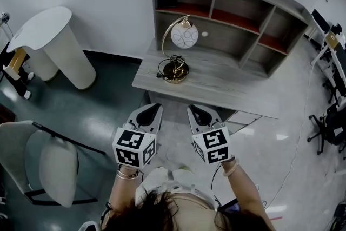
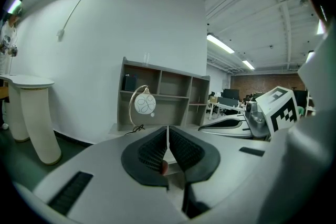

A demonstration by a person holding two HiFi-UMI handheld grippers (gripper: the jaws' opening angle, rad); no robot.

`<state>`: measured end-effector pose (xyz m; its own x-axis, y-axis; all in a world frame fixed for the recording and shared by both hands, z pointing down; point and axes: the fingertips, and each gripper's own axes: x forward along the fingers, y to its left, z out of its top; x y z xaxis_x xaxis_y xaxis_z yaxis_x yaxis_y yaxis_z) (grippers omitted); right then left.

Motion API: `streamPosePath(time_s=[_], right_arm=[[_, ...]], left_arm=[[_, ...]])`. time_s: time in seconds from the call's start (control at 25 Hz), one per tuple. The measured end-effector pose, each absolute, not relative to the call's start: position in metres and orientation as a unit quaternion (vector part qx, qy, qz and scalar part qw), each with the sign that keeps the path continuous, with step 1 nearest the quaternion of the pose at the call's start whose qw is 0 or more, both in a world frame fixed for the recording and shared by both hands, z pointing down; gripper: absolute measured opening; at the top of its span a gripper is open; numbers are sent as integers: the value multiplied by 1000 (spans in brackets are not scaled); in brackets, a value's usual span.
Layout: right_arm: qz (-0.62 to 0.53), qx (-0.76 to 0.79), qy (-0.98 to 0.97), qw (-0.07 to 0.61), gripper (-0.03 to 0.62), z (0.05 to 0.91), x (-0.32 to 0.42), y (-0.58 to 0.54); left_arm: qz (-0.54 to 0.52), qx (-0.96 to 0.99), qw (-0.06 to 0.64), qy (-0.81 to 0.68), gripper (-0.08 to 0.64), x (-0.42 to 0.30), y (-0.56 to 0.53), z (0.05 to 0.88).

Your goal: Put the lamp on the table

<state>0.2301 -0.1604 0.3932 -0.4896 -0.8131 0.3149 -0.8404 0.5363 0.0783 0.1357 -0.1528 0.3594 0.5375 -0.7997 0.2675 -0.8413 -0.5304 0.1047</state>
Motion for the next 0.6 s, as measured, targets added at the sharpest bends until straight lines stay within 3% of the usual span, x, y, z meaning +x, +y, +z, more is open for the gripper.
streamPosePath(time_s=[0.6], right_arm=[[39, 459, -873, 157, 30, 392, 267, -146]], left_arm=[[114, 861, 111, -483, 21, 189, -134, 361]])
